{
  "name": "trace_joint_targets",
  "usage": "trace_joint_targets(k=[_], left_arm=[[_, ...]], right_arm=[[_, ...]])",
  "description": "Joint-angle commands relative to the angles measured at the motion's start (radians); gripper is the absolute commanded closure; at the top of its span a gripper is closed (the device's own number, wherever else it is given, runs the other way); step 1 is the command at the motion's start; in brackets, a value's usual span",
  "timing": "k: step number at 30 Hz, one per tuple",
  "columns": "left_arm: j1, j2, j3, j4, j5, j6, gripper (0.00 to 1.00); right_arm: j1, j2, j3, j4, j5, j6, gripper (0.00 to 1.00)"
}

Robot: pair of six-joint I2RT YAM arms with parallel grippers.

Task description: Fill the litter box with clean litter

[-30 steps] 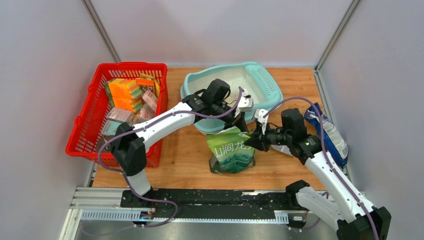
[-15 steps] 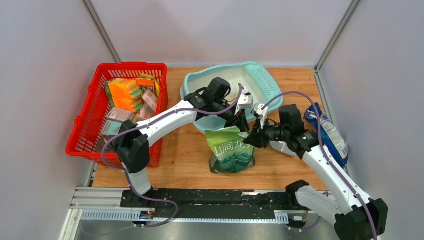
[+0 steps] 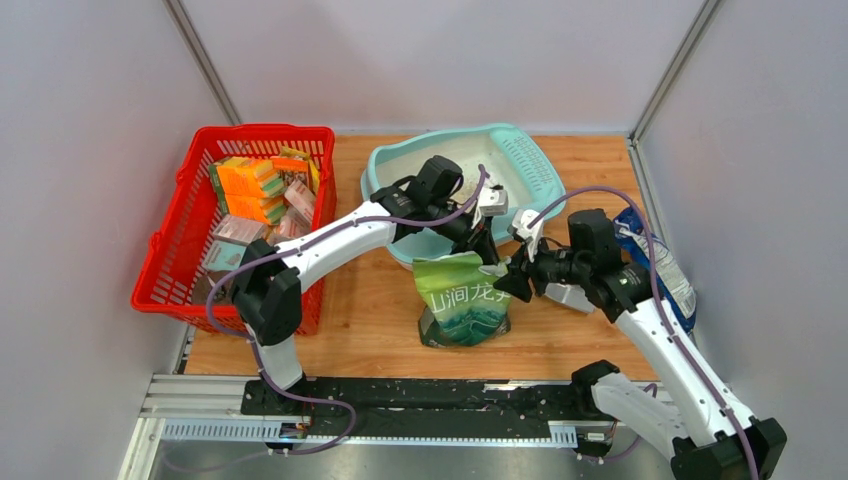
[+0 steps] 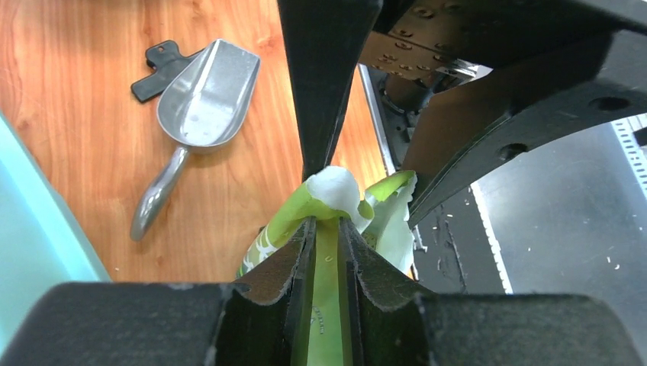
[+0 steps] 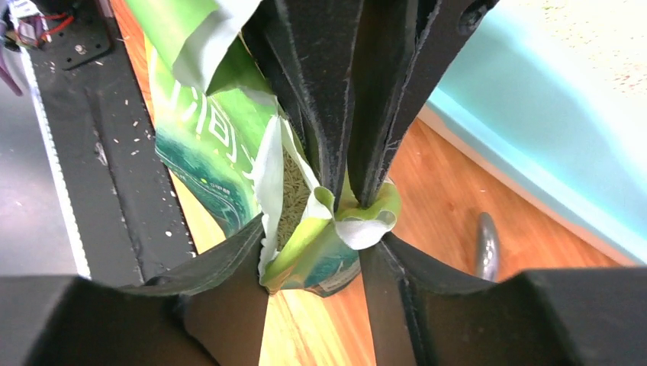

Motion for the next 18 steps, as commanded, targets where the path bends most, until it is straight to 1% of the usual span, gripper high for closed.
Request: trace_joint_targets(k=[1, 2, 8, 12, 18], left_arm=[[-0.022, 0.005, 0.017, 0.026, 0.081, -0.048, 0.76], [-0.022, 0.005, 0.017, 0.029, 0.081, -0.051, 0.76], [-0.022, 0.004, 0.016, 0.033, 0.081, -0.057, 0.76], [-0.015, 0.004, 0.014, 0.042, 0.079, -0.072, 0.76], [0.001, 0.011, 0.029, 0.049, 0.081, -0.095, 0.77]], right_arm=[[-0.012, -0.04, 0.022, 0.026, 0.081, -0.129, 0.48], [-0.01, -0.041, 0.016, 0.031, 0.078, -0.136, 0.45], [-0.012, -0.031, -0.012, 0.066, 0.031, -0.14, 0.36], [-0.012, -0.012, -0.021, 0.097, -0.02, -0.117, 0.34], [-0.01, 0.032, -0.046, 0.196, -0.115, -0.053, 0.32]])
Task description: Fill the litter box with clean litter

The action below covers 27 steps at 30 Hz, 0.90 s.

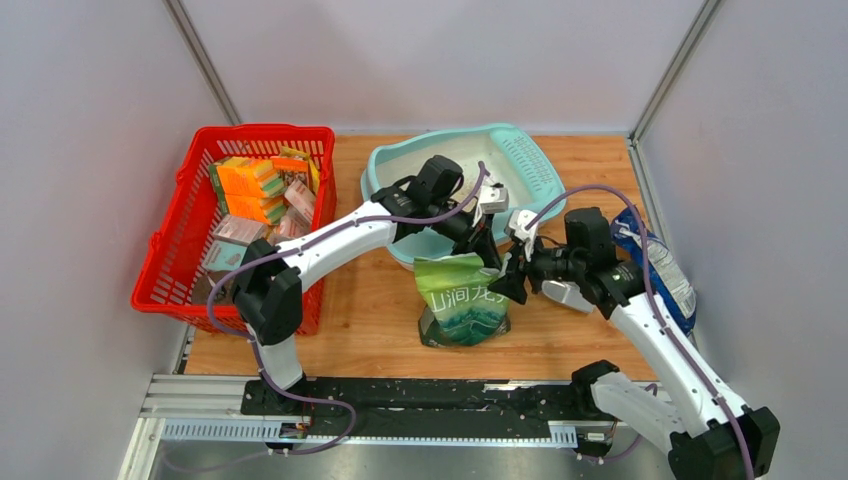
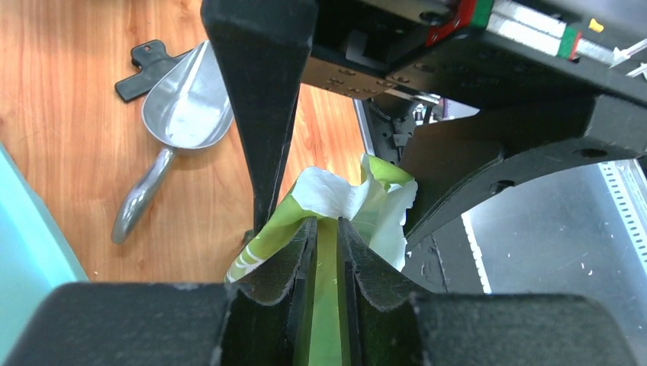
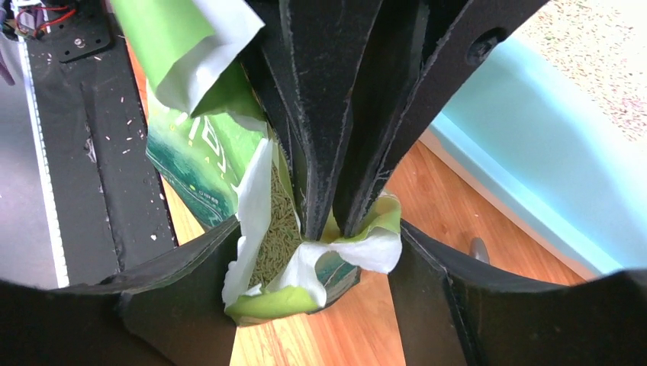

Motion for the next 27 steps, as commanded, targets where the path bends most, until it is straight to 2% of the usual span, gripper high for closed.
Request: trace_joint_targets(k=[1, 7, 11, 17, 18, 19, 21, 23, 24, 27], left_arm=[[0.011, 0.006, 0.035, 0.034, 0.058, -0.039, 0.77], [0.051, -0.029, 0.052, 0.045, 0.071, -0.102, 0.75], [0.117, -0.086, 0.07, 0.04, 0.068, -0.136, 0.64], [0.168, -0.175, 0.012, 0.051, -0.064, -0.128, 0.48], [0.178, -0.188, 0.0, 0.052, -0.072, -0.116, 0.43], [0.183, -0.219, -0.017, 0.042, -0.072, -0.102, 0.33], [0.192, -0.251, -0.023, -0.045, -0.07, -0.017, 0.23], [0.197, -0.314, -0.023, -0.136, -0.079, 0.081, 0.23], [0.195, -0.337, -0.026, -0.217, -0.09, 0.179, 0.22], [0.197, -0.417, -0.048, -0.351, -0.135, 0.313, 0.21]], right_arm=[[-0.003, 0.031, -0.021, 0.157, -0.081, 0.029, 0.32], [-0.005, 0.013, 0.002, 0.099, -0.055, -0.026, 0.3], [-0.005, -0.022, 0.053, -0.013, -0.036, -0.085, 0.28], [-0.017, -0.062, 0.093, -0.134, 0.051, -0.12, 0.26], [-0.028, -0.072, 0.109, -0.144, 0.063, -0.123, 0.26], [-0.041, -0.075, 0.12, -0.157, 0.056, -0.146, 0.25], [-0.066, -0.069, 0.172, -0.231, 0.016, -0.184, 0.24], [-0.069, -0.063, 0.191, -0.308, 0.016, -0.256, 0.23], [-0.069, -0.063, 0.186, -0.315, 0.022, -0.272, 0.22], [-0.072, -0.084, 0.142, -0.311, 0.019, -0.347, 0.21]])
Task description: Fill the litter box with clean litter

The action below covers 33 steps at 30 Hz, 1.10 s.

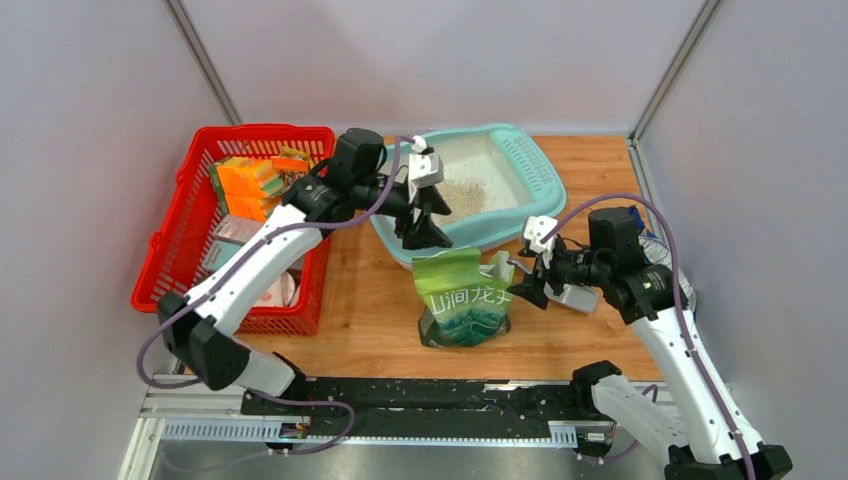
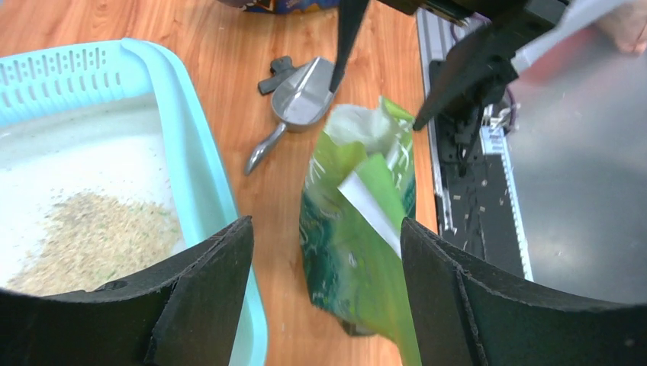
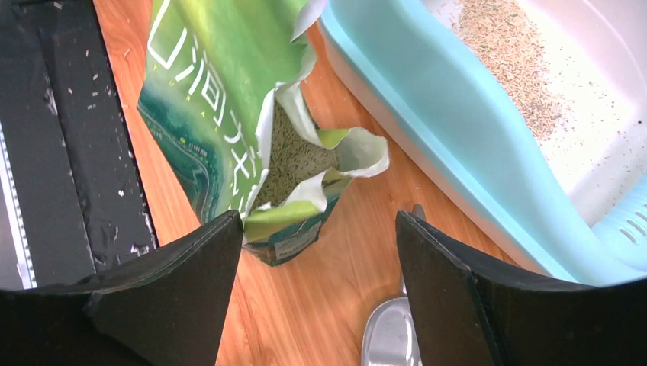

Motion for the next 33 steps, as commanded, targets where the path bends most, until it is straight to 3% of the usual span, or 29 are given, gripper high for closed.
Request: trace_joint_targets(k=[1, 3, 5, 10, 19, 28, 33], left_arm=[[0.0, -0.132, -0.022, -0.241, -0.042, 0.271, 0.22], [0.0, -0.16, -0.029, -0.339, -0.054, 0.32, 0.22], [0.001, -0.203, -0.049, -0.387, -0.065, 0.349, 0.21], [0.0, -0.287, -0.154, -0.45, -0.103, 0.388, 0.22], [0.0, -0.295, -0.274, -0.392, -0.049, 0.34, 0.23], [0.0, -0.202, -0.239, -0.332, -0.028, 0.299, 0.26], [0.0, -0.174, -0.23, -0.292, -0.01, 0.253, 0.27]], right_arm=[[-0.004, -0.024, -0.023, -0.039, -0.001, -0.147, 0.2], [-0.004, -0.016, -0.022, -0.025, -0.036, -0.178, 0.17], [-0.005, 0.008, -0.022, -0.011, -0.072, -0.189, 0.07], [-0.015, 0.045, -0.056, 0.104, -0.1, -0.152, 0.01], [-0.05, 0.114, -0.068, 0.218, -0.263, -0.081, 0.0], [-0.076, 0.209, -0.037, 0.179, -0.418, -0.087, 0.03], [-0.099, 0.22, -0.068, 0.219, -0.479, 0.047, 0.06]])
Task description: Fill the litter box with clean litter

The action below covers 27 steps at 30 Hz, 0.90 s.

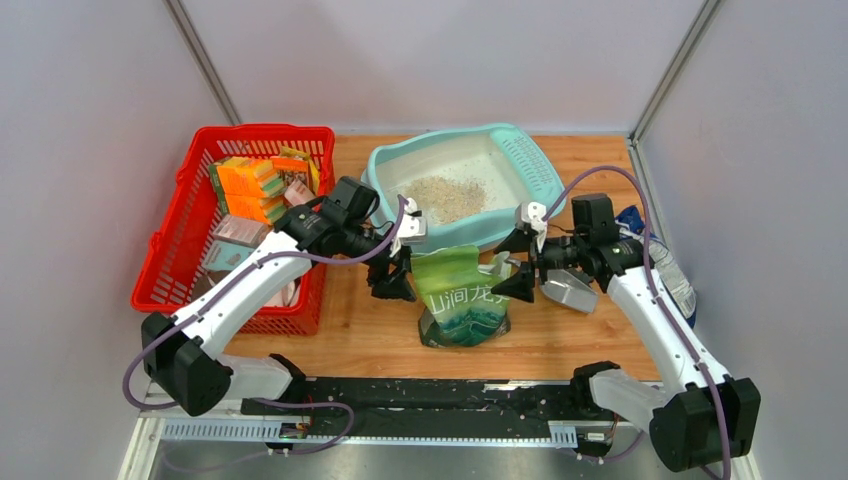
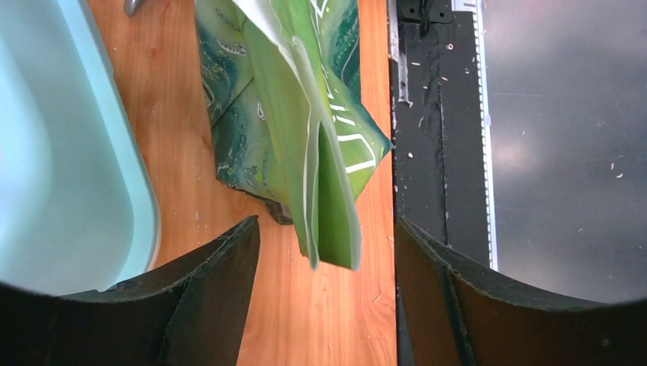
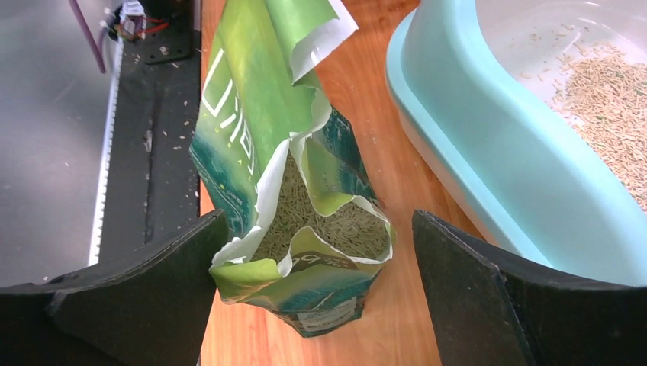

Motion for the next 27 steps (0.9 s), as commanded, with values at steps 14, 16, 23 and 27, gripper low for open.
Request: trace_joint_targets(k=[14, 16, 23, 27], left_arm=[[0.0, 0.028, 0.013, 0.203, 0.07, -0.177, 0.3], [0.0, 0.03, 0.01, 0.203, 0.075, -0.18, 0.31], [0.0, 0.03, -0.003, 0.223, 0.078, -0.2, 0.33], [0.0, 0.027, -0.01, 0.223, 0.078, -0.203, 0.33]], right_arm=[[-0.026, -0.1, -0.184, 0.458, -0.07, 0.582, 0.16], [-0.026, -0.103, -0.198, 0.516, -0.068, 0.638, 0.18], [-0.026, -0.086, -0.214, 0.558, -0.067, 0.675, 0.27], [-0.026, -0.091, -0.227, 0.561, -0.071, 0.682, 0.37]])
